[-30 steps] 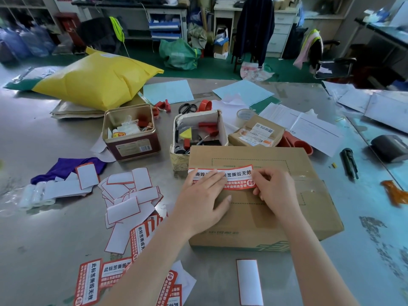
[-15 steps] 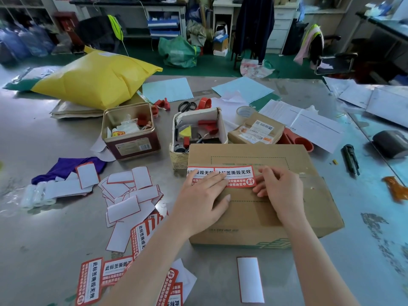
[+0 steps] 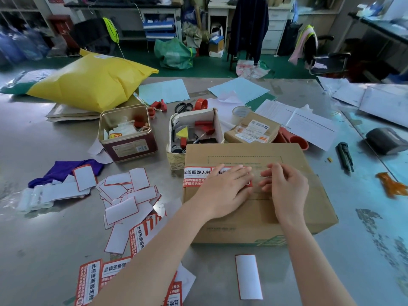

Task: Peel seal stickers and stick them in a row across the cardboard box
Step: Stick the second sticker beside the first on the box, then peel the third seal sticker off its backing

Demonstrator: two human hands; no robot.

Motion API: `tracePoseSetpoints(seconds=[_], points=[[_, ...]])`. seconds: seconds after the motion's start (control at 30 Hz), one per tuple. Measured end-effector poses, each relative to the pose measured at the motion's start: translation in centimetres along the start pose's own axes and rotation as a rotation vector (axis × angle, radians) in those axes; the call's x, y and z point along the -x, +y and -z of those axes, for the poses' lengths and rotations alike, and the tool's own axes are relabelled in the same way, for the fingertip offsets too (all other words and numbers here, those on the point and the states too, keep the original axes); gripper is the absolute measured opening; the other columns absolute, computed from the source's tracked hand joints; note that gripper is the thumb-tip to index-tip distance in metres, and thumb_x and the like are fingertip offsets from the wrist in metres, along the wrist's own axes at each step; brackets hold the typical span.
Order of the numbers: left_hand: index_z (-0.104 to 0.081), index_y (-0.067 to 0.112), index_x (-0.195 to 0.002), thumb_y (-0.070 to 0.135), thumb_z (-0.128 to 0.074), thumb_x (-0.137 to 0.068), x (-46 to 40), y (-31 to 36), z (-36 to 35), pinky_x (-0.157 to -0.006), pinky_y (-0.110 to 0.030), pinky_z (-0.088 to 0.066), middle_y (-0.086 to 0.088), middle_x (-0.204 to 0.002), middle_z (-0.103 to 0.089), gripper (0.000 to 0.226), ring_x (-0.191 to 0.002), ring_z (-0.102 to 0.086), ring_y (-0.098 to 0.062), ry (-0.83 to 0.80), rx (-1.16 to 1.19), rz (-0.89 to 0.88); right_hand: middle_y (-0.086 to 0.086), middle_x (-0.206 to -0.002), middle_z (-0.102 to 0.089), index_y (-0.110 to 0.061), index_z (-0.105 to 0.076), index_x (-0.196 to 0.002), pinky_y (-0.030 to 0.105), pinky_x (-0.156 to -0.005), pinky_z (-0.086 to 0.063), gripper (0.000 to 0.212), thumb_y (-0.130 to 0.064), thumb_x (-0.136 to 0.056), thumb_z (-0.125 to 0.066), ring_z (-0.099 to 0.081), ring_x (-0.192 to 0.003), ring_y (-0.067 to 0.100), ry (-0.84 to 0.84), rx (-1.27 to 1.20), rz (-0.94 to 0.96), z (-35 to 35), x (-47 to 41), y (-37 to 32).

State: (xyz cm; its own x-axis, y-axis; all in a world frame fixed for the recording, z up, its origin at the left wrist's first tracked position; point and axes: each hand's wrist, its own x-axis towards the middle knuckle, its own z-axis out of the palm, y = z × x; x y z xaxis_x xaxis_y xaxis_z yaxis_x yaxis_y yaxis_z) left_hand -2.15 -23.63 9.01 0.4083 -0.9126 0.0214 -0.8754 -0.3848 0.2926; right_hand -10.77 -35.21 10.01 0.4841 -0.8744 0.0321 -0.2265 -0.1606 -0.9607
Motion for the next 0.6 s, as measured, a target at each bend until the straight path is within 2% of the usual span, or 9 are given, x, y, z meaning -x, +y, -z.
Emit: tracePoseSetpoints(seconds=[0.2,0.37,0.43,0.5,0.6], points=[[-0.042,0.027,-0.139,0.039,-0.030,-0.098,2.2,-1.2,-0.2,-0.113,-0.031,-0.010,0.011,-0.148,-0.037,0.044,-0.139,-0.025,-0.004,0.028,0.028,-0.075,0.001,-0.063,-0.068,-0.012,-0.068,-0.078,0.032,-0.060,-0.054,0.025,-0.014,-0.091,-0.047,-0.058,-0.044,0.010,-0.006,0.012,0.020,-0.1,0.0,0.2],[-0.047,0.030,-0.134,0.048,-0.031,-0.094,4.7,-2.1,0.0,-0.113,-0.032,-0.002,0.015,-0.144,-0.041,0.046,-0.136,-0.026,0.000,0.092,0.065,-0.012,0.002,-0.067,-0.069,-0.012,-0.068,-0.081,0.027,-0.057,-0.053,0.022,-0.014,-0.092,-0.049,-0.057,-0.046,0.007,-0.068,0.051,0.075,-0.4,0.4,0.2],[-0.049,0.029,-0.133,0.052,-0.026,-0.091,5.7,-2.5,0.2,-0.116,-0.035,-0.002,0.015,-0.143,-0.042,0.053,-0.135,-0.028,0.000,0.125,0.062,0.036,0.002,-0.068,-0.070,-0.010,-0.069,-0.082,0.030,-0.056,-0.054,0.021,-0.014,-0.092,-0.051,-0.059,-0.049,0.009,-0.126,0.068,0.094,-0.7,0.7,0.1],[-0.050,0.027,-0.132,0.053,-0.022,-0.089,6.6,-3.1,0.6,-0.116,-0.036,-0.004,0.014,-0.143,-0.044,0.057,-0.135,-0.029,-0.001,0.165,0.049,0.092,0.001,-0.069,-0.070,-0.011,-0.070,-0.086,0.034,-0.061,-0.056,0.020,-0.016,-0.092,-0.052,-0.062,-0.055,0.012,-0.195,0.088,0.107,-1.5,1.2,-0.2],[-0.051,0.025,-0.132,0.050,-0.026,-0.093,8.3,-4.3,1.1,-0.114,-0.033,-0.006,0.012,-0.141,-0.046,0.052,-0.133,-0.033,-0.003,0.229,0.048,0.193,-0.003,-0.078,-0.071,-0.016,-0.070,-0.092,0.032,-0.072,-0.056,0.016,-0.019,-0.091,-0.055,-0.066,-0.071,0.012,-0.339,0.134,0.142,-3.6,2.6,-0.8]])
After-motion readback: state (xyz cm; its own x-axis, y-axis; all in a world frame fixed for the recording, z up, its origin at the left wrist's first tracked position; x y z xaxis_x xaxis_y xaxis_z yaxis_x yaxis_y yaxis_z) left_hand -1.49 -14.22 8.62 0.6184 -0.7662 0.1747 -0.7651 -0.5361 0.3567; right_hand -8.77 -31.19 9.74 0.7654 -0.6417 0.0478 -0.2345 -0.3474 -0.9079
